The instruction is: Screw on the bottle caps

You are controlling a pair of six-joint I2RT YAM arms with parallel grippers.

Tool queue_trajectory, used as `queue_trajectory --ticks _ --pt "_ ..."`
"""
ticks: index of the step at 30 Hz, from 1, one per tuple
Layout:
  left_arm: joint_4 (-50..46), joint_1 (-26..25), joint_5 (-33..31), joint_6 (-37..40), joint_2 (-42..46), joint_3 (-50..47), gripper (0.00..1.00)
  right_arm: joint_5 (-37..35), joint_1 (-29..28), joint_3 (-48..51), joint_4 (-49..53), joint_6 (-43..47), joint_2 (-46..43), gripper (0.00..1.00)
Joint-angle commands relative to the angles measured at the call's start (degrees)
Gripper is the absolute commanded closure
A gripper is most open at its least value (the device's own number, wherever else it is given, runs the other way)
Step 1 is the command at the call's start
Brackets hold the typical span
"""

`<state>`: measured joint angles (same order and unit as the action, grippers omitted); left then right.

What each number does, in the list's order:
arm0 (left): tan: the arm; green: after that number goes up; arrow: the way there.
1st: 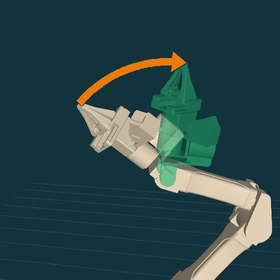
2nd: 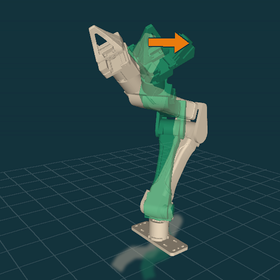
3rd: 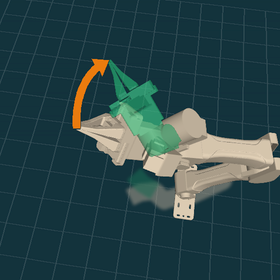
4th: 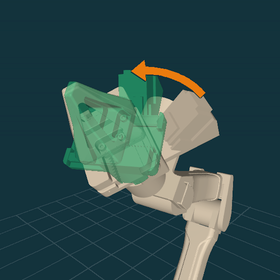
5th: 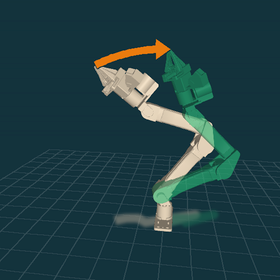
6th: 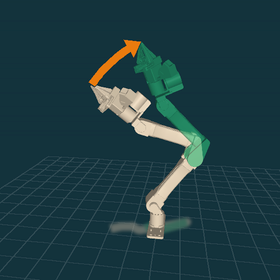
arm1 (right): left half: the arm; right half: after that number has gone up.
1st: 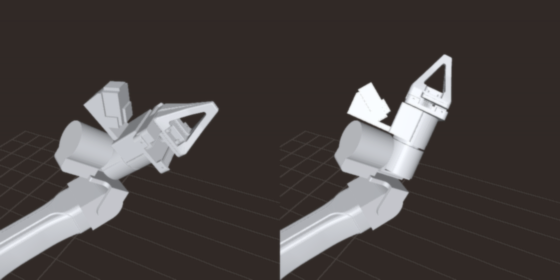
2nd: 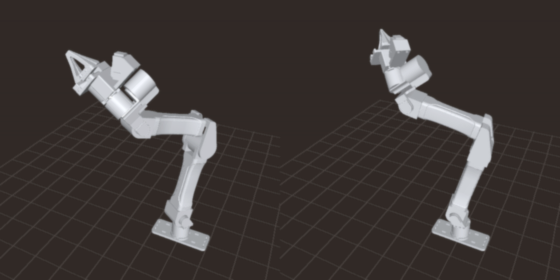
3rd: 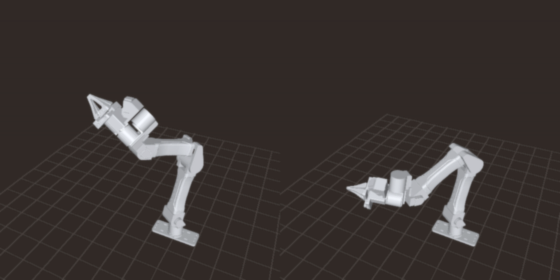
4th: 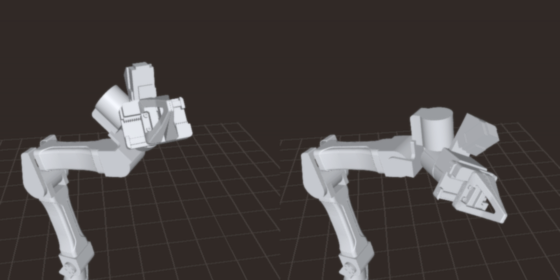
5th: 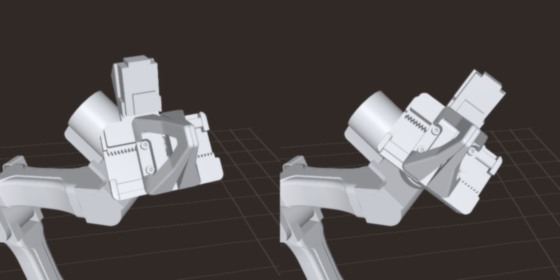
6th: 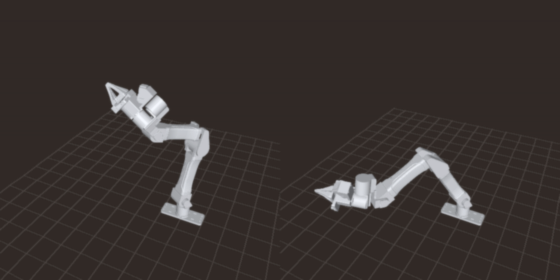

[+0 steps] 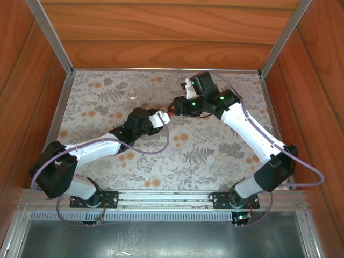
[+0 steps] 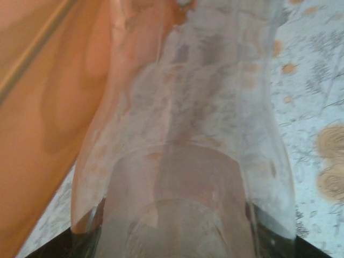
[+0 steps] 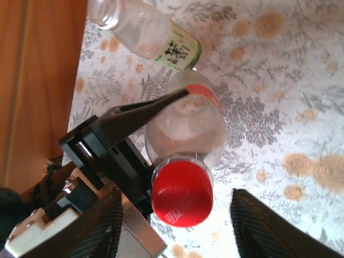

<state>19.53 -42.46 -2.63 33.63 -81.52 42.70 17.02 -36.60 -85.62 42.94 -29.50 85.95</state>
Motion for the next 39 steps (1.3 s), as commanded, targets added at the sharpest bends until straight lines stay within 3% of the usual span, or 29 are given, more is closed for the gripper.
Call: queue_trajectory --ticks 1,4,8,12,18,23,39 --pt "-3.68 2.76 14.35 -4.95 0.83 1.96 0.49 3.35 1.08 2.3 -5.4 12.46 -5.16 0.36" --pt "-6.94 5.11 24.78 -8.68 0.4 3.49 0.49 5.77 3.19 6.85 -11.32 25.26 -8.98 0.34" --pt "-9.86 7.16 36.84 -11.71 0.08 5.87 0.49 21.65 6.51 16.13 -22.95 45.76 -14.24 0.28" --pt "-10.85 8.24 43.79 -12.41 0.2 6.95 0.49 34.66 8.66 12.09 -15.74 61.65 -11.05 0.23" --pt "-12.64 8.5 49.78 -12.54 1.02 7.82 0.49 43.94 9.36 8.44 -19.97 66.11 -4.94 0.29" --pt "-13.62 8.46 50.44 -12.8 1.75 8.67 0.49 47.79 9.35 5.25 -17.15 67.99 -1.08 0.35" --pt "-14.07 8.52 52.07 -14.72 2.63 9.89 0.49 48.38 9.35 4.11 -10.34 71.79 1.32 0.53"
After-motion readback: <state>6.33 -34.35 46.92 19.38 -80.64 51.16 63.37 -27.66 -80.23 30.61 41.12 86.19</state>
